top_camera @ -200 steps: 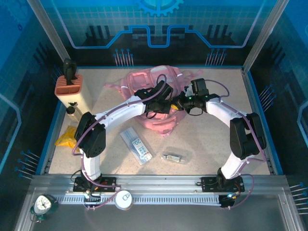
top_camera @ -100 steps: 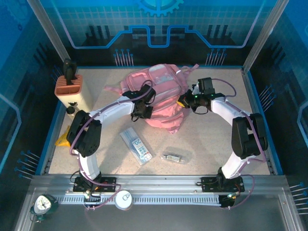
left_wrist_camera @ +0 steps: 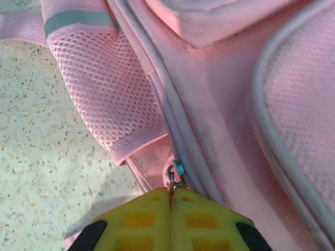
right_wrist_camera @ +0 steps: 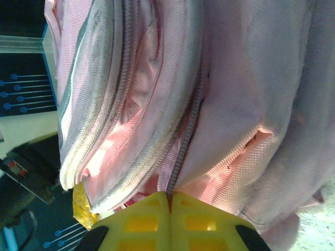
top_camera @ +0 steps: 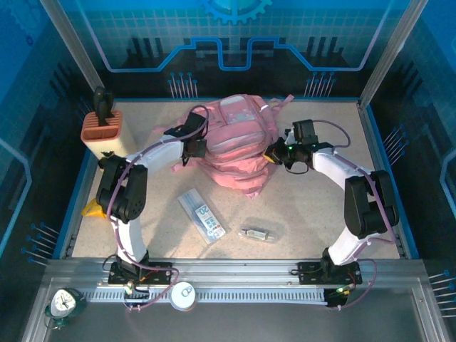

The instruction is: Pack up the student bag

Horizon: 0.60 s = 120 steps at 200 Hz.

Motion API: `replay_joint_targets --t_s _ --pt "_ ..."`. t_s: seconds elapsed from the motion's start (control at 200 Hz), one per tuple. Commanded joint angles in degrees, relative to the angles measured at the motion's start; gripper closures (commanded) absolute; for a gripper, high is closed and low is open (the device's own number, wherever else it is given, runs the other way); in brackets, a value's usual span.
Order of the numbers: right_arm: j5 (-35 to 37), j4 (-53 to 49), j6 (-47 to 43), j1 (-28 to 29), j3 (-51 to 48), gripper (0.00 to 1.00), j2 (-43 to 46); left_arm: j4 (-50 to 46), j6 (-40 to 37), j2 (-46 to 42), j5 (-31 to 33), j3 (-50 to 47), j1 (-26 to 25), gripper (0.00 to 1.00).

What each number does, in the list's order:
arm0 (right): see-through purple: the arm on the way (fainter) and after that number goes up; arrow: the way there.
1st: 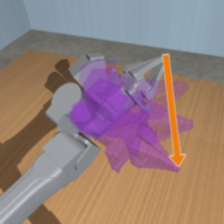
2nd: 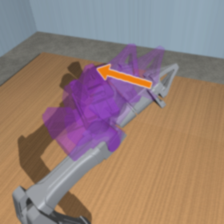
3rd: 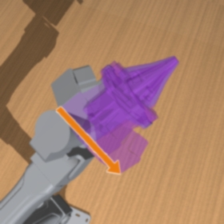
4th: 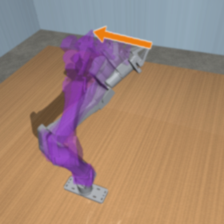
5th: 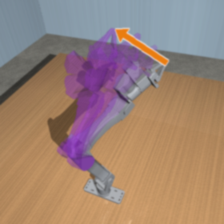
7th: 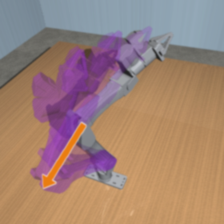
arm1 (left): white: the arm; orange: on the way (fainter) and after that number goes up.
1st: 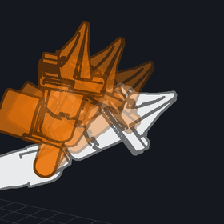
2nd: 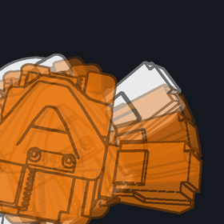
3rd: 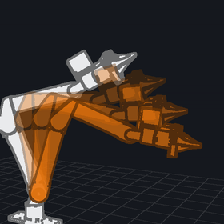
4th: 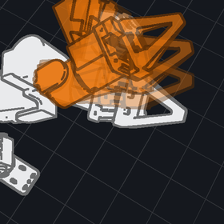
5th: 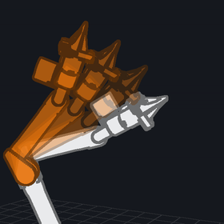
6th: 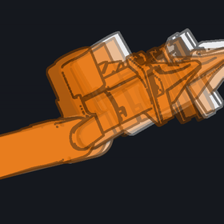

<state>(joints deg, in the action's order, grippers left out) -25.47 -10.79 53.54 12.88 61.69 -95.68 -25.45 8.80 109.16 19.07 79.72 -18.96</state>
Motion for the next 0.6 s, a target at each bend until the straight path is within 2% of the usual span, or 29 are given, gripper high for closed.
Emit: replay_joint_targets --t_s 0.0,0.105,0.155,0.24,0.295,0.44,0.52,0.595 --pt "1.0 1.3 -2.4 1.1 -0.2 1.0 1.6 0.9 1.7 2.8 0.7 6.0 3.2 1.0" --pt "-0.3 0.5 -4.3 2.7 0.7 1.0 1.7 -1.1 2.7 4.2 -3.9 7.8 2.8 1.0" --pt "-1.2 -0.2 -5.5 2.9 0.8 1.0 2.4 -3.1 3.5 3.5 -5.4 7.5 2.5 0.86" --pt "-2.9 -3.3 -8.7 3.3 1.2 0.67 3.7 -8.1 7.3 -0.1 -7.8 5.5 2.1 0.74" --pt "-2.9 -6.1 -11.2 4.1 1.1 0.56 5.1 -10.1 10.5 -4.4 -9.4 1.9 1.8 0.64" --pt "-0.7 -13.0 -17.8 8.2 -0.5 0.5 10.3 -14.1 24.0 -18.2 -13.9 -10.9 1.3 0.59" --pt "2.3 -16.2 -19.8 13.4 -1.2 0.48 11.7 -12.3 29.2 -26.5 -16.1 -19.7 -0.8 0.59" --pt "3.6 -15.6 -19.9 18.9 -2.7 0.48 11.8 -14.6 35.0 -31.8 -15.9 -25.4 -2.8 0.6"
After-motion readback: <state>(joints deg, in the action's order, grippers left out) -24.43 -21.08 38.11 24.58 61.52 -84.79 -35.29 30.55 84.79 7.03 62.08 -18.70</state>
